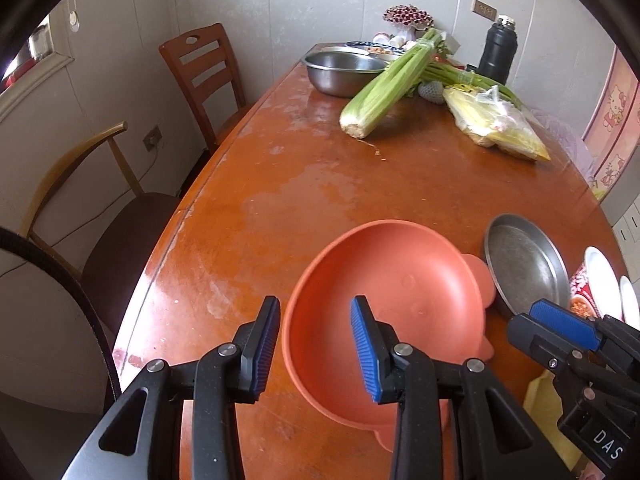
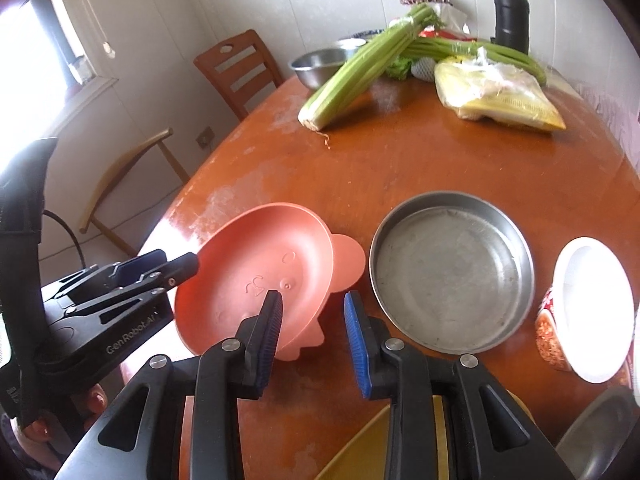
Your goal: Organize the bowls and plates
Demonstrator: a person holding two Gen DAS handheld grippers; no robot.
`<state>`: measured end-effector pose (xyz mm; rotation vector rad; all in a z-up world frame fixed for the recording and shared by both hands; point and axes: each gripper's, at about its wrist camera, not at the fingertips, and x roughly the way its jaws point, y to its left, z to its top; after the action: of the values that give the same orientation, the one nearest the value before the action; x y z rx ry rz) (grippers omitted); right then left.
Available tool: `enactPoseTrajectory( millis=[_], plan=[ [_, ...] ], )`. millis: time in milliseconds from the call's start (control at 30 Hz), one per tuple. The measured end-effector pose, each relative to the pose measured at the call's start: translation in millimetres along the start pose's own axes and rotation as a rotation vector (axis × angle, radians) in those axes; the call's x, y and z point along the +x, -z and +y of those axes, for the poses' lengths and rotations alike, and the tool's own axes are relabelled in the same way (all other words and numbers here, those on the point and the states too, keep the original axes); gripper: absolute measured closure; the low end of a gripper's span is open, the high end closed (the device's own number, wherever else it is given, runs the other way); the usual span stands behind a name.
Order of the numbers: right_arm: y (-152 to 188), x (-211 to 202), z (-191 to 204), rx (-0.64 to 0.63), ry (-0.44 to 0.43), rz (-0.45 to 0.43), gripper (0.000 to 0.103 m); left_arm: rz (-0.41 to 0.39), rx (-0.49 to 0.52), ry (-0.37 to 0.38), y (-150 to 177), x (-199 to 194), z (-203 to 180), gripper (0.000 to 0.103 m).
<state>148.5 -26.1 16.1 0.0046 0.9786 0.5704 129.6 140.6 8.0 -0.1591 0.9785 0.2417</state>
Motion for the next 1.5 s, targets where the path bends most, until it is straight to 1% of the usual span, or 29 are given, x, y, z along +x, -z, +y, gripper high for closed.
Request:
enactPoseTrajectory(
  millis=[100, 367, 433, 700, 733, 800, 833, 1100, 1333, 1433, 1500],
  plan=[
    [3, -14, -2, -0.017, -0.007, -0.023, 0.069, -0.009, 0.012, -0.009, 2, -7, -9, 0.066],
    [10, -49, -13, -0.08, 0.011, -0.068, 0.068, -0.021, 0.025, 0.017, 8, -25, -36, 0.064],
    [13, -58, -20, -0.094, 0.014, -0.076, 0.068, -0.023, 0.032, 0.012, 10, -28, -43, 0.064],
    [26, -76, -48, -0.134, 0.032, -0.068, 0.067, -0.026, 0.039, 0.024, 20, -43, -69, 0.064],
    [28, -78, -53, -0.136, 0.033, -0.064, 0.066, -0.025, 0.04, 0.028, 22, -44, -72, 0.063],
    [32, -79, -59, -0.148, 0.037, -0.058, 0.054, -0.021, 0.045, 0.033, 27, -46, -77, 0.063],
    [34, -80, -62, -0.152, 0.039, -0.055, 0.054, -0.018, 0.049, 0.034, 31, -47, -80, 0.063],
    [51, -80, -84, -0.18, 0.05, -0.008, 0.054, 0.044, 0.077, 0.051, 58, -41, -98, 0.063],
    [58, -68, -92, -0.191, 0.049, 0.046, 0.054, 0.1, 0.094, 0.086, 77, -35, -105, 0.063],
    [59, -59, -95, -0.191, 0.054, 0.073, 0.054, 0.138, 0.092, 0.128, 86, -32, -105, 0.063],
    [60, -54, -96, -0.195, 0.059, 0.087, 0.054, 0.156, 0.082, 0.133, 91, -28, -104, 0.063]
  ],
)
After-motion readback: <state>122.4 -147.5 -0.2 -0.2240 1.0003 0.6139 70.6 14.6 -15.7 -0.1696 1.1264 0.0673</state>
